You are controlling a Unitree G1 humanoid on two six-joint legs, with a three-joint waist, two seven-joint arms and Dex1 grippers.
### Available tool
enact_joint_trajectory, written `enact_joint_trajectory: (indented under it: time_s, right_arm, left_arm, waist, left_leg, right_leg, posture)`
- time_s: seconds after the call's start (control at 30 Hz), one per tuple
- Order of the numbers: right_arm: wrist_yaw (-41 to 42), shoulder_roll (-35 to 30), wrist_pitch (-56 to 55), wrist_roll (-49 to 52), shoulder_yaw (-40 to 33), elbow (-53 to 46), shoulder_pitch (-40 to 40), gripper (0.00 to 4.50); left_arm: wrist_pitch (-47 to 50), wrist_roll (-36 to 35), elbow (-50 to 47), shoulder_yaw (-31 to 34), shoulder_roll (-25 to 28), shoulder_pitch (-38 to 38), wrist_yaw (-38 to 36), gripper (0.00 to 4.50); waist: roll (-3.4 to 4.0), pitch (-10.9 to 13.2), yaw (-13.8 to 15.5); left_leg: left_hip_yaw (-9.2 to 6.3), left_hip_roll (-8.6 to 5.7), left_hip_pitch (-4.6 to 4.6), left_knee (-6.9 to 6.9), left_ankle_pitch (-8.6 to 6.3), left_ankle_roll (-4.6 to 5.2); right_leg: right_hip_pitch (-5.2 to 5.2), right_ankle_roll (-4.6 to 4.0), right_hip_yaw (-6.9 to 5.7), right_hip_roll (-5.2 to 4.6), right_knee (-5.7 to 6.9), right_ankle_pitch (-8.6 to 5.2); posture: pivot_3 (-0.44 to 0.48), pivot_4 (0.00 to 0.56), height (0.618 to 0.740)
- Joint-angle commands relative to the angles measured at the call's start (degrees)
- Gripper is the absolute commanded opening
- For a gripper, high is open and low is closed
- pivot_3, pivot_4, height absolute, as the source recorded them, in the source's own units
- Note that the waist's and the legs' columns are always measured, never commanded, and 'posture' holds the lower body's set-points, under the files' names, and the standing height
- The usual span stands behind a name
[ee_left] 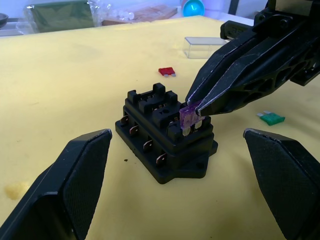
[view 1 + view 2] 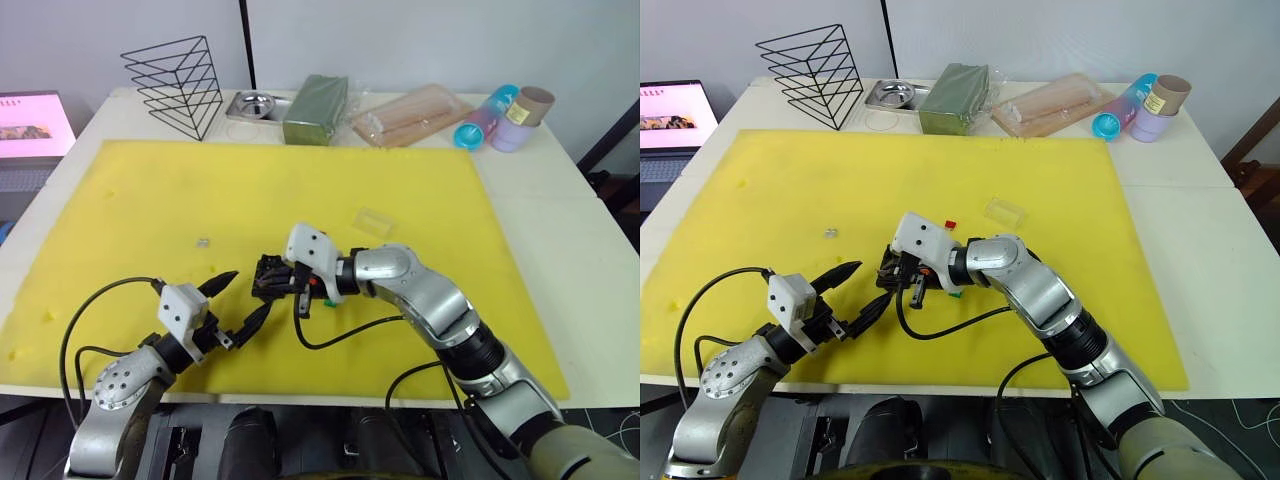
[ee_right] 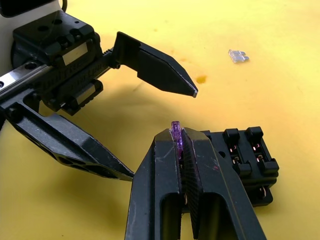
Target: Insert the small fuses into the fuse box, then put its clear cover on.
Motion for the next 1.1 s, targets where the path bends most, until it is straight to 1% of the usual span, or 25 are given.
enact_joint_trajectory:
  time_s: [0.03, 0.43, 1.1]
  right_arm:
    - [0.3, 0.8, 0.0, 1.3, -1.5, -0.7, -0.5, 0.00]
    - [0.8, 1.0, 2.0, 3.7, -2.9, -0.9, -1.4, 0.00]
    - [0.1, 0.7, -0.3, 1.2, -0.9, 0.2, -1.1, 0.00]
  left_arm:
    - [-1.3, -0.1, -0.3, 0.5, 0.3, 0.2, 0.0, 4.48]
    - [-1.5, -0.2, 0.6, 0.6, 0.0, -0.5, 0.5, 4.48]
    - [-1.2, -0.1, 0.2, 0.4, 0.3, -0.7, 0.6, 4.48]
  waist:
    - [0.00, 0.0, 0.0]
    - [0.00, 0.0, 0.0]
    - [0.00, 0.0, 0.0]
  left_leg:
    - [0.00, 0.00, 0.00, 0.00, 0.00, 0.00]
    - [0.00, 0.00, 0.00, 0.00, 0.00, 0.00]
    - [0.00, 0.00, 0.00, -0.01, 0.00, 0.00]
  right_leg:
    - [0.00, 0.00, 0.00, 0.00, 0.00, 0.00]
    - [0.00, 0.00, 0.00, 0.00, 0.00, 0.00]
    - [-0.01, 0.00, 0.00, 0.00, 0.00, 0.00]
  posture:
    - [0.000, 0.150, 0.740]
    - [0.000, 0.150, 0.740]
    - [0.000, 0.150, 0.740]
